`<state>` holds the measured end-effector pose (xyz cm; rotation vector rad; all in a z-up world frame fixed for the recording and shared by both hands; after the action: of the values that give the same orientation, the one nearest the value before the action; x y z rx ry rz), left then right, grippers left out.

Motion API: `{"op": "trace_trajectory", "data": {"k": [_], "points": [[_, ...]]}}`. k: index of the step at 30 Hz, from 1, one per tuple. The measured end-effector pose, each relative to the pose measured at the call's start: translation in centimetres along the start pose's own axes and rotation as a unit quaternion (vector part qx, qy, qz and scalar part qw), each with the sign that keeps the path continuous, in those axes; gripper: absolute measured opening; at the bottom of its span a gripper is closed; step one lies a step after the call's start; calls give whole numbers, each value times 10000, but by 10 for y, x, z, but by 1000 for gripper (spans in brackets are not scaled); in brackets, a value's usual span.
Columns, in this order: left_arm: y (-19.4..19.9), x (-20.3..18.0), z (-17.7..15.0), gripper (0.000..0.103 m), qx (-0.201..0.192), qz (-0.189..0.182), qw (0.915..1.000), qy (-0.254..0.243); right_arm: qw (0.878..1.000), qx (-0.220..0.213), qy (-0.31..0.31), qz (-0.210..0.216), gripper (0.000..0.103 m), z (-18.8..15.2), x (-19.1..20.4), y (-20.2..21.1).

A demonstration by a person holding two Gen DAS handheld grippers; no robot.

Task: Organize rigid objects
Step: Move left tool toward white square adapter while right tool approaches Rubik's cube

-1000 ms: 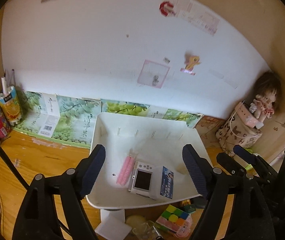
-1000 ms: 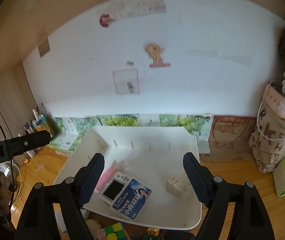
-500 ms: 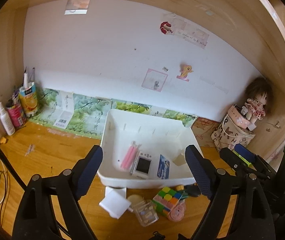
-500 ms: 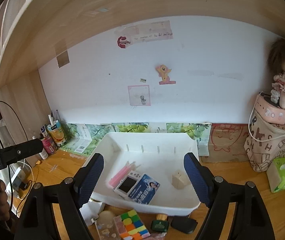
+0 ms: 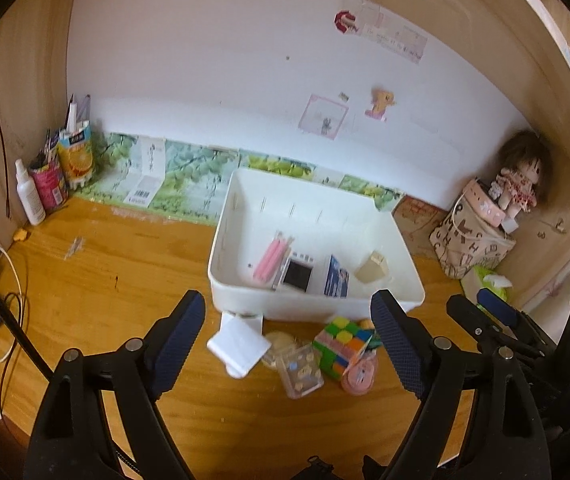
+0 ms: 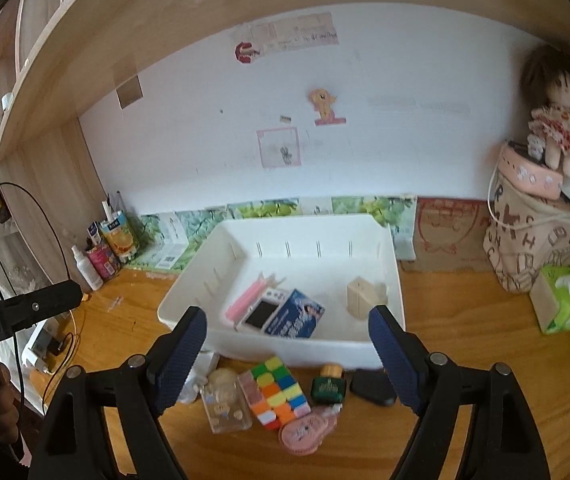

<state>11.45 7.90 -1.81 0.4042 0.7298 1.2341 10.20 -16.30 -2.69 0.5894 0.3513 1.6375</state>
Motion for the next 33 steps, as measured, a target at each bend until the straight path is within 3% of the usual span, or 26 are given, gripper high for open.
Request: {"op": "trace_trajectory", "data": {"k": [2, 4, 12, 21, 26, 33], "points": [[-1, 1, -6, 87, 104, 21, 9999, -1, 9999, 61, -88, -24, 92, -6, -1, 2], [-3, 3, -13, 87, 236, 48, 9997, 2, 9998, 129, -174, -52, 103, -12, -3, 3], [-12, 13, -35, 87, 754, 209, 9969, -54, 9959, 576, -695, -56, 103, -39, -8, 0], [-26, 28, -40, 87, 1108, 473, 9926, -157, 9771, 1131, -1799, 68, 103, -66, -14, -14], [-43, 35, -44, 87, 1404, 758, 9863, -429, 9675, 1357, -2135, 18, 103, -80, -10, -24], [-63, 42, -47, 87, 1693, 736, 9783, -941, 9522, 1497, -2660, -153, 103, -94, -12, -42]]}}
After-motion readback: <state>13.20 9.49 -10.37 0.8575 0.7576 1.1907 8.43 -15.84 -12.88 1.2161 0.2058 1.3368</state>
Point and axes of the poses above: each gripper's, at about its wrist camera, not at the fingertips, and y roughly against the way its jaws point, x to its left, z to its top, the point moved 2 cm from there along -y, roughly the way its jaws point, and after that the axes turned 3 degrees about -x, right-handed, at the moved point
